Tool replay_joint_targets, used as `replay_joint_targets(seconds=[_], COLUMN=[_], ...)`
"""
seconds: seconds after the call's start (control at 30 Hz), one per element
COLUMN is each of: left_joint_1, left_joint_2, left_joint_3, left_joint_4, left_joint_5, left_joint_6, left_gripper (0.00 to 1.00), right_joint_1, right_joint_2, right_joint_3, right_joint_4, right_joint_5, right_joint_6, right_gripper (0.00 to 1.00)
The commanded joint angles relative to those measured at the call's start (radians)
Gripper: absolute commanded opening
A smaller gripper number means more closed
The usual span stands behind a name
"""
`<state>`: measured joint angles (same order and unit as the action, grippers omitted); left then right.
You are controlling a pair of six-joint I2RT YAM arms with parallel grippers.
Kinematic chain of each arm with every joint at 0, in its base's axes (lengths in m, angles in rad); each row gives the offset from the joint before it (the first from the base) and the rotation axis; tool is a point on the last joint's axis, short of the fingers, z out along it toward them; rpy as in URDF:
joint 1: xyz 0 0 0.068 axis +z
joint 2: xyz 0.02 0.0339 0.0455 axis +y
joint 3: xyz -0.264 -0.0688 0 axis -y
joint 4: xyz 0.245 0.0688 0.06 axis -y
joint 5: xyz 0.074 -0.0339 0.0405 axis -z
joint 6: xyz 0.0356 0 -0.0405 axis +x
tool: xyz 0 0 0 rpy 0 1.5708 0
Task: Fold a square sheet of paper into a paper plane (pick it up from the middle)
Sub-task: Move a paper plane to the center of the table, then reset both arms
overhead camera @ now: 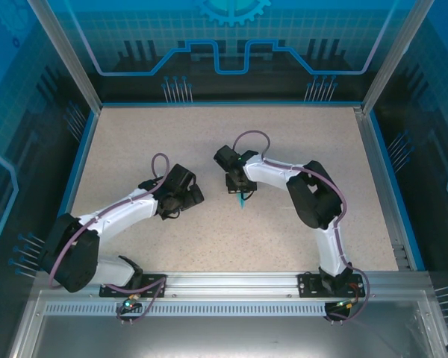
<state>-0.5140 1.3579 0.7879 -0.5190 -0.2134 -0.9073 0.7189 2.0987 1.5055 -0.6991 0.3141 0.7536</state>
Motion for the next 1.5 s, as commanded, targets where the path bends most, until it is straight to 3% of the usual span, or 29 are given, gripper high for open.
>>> replay_joint_targets(seconds=[0.0, 0.33, 0.73, 0.8, 0.87, 0.9, 1.17, 1.33, 1.47], left_joint_1=[0.010, 0.010, 0.025, 0.034, 0.047, 0.056, 0.169, 0.261, 0.362], left_joint_2=[-0.012, -0.017, -0.112, -0.132, -0.163, -0.183, -0.326, -0.350, -0.349], left_joint_3=[-0.003, 0.023, 0.135, 0.145, 0.133, 0.121, -0.074, -0.215, -0.322], left_joint_4=[-0.029, -0.050, -0.108, -0.105, -0.066, -0.037, 0.256, 0.458, 0.646], left_joint_5=[-0.012, -0.022, -0.190, -0.248, -0.288, -0.317, -0.517, -0.480, -0.299], left_joint_6=[0.024, 0.047, 0.167, 0.214, 0.274, 0.303, 0.520, 0.662, 0.737], left_gripper=[0.99, 0.98, 0.98, 0.99, 0.98, 0.99, 0.99, 0.99, 0.99], right_joint_1=[-0.008, -0.008, -0.029, -0.049, -0.070, -0.085, -0.322, -0.502, -0.559], right_joint_2=[0.043, 0.012, -0.380, -0.459, -0.537, -0.582, -0.880, -0.982, -0.973], right_joint_3=[0.025, 0.047, 0.046, 0.005, -0.055, -0.092, -0.480, -0.766, -0.953], right_joint_4=[-0.036, -0.055, -0.082, -0.075, -0.055, -0.037, 0.176, 0.478, 0.757], right_joint_5=[-0.012, -0.030, 0.042, 0.104, 0.198, 0.236, 0.450, 0.336, 0.278], right_joint_6=[-0.010, -0.004, -0.043, -0.060, -0.086, -0.108, -0.235, -0.376, -0.502], right_gripper=[0.15, 0.21, 0.73, 0.82, 0.97, 1.00, 0.99, 0.99, 0.99])
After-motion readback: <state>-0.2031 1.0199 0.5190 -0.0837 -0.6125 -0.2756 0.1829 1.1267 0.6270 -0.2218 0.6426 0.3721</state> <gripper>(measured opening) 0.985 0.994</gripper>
